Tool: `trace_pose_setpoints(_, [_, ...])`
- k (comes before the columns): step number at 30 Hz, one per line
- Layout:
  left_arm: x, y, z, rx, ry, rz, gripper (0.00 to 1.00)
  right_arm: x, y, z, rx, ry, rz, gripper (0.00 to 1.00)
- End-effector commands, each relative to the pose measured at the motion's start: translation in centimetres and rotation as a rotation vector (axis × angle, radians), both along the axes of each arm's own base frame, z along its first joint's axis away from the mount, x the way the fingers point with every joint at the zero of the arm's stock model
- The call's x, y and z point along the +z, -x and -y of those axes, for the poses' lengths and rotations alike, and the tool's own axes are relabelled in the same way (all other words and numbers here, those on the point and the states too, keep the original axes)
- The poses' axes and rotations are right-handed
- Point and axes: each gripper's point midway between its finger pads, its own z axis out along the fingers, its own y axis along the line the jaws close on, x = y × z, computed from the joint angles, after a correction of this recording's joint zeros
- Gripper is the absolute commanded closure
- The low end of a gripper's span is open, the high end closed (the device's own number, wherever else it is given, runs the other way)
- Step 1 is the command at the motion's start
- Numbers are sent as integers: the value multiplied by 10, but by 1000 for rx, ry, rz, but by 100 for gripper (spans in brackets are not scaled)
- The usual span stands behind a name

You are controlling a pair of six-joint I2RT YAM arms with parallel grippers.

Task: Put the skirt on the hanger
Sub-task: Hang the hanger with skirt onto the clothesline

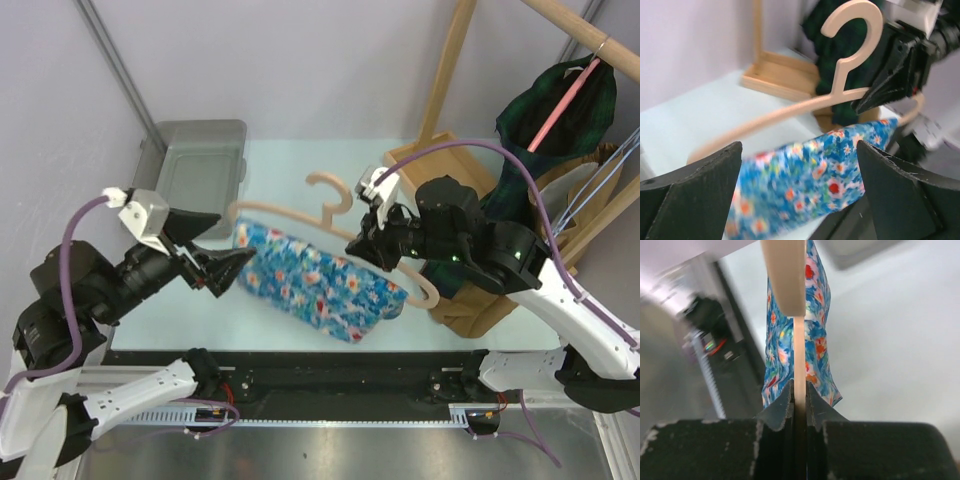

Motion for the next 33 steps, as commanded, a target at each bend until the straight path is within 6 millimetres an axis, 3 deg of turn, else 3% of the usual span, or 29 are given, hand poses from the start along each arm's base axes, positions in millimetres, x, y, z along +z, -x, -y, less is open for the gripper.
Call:
trace_pose_setpoints(1, [25,-25,-35,251,127,22,0,58,-71,33,-464,-193,126,100])
trace_pose_setpoints(2, [26,-26,-38,267,140,26,0,59,-91,51,-626,-190,148,100])
trace_pose_setpoints(4, [25,-25,-39,264,153,31,0,59,-108,63,-742,-197,152,100])
trace_pose_setpoints(5, [24,-25,-38,260,153,29,0,60,-123,78,-879,-185,176,100])
trace_pose_setpoints(8, [17,-23,-30,226,137,22,0,71,-147,107,-1092,-214,196,100])
trace_pose_setpoints(10, [13,-25,-25,217,127,9,1,68,-163,114,-1180,-195,204,100])
trace_pose_setpoints(11, [12,-26,-23,213,123,4,0,70,-173,131,-1268,-206,208,100])
trace_pose_setpoints(12, [11,-27,-21,211,123,-3,0,73,-181,134,-1299,-206,207,100])
trace_pose_setpoints(15, [6,-31,-15,208,115,-20,0,84,-196,162,-1451,-213,247,100])
trace_pose_setpoints(17, [6,-32,-13,208,120,-21,0,81,-211,176,-1540,-181,262,100])
trace_pose_setpoints(26, [10,-33,-8,197,136,-21,0,108,-239,213,-1817,-236,375,100])
trace_pose_setpoints(33, [9,-30,-6,180,140,-55,0,122,-270,261,-1984,-246,449,100])
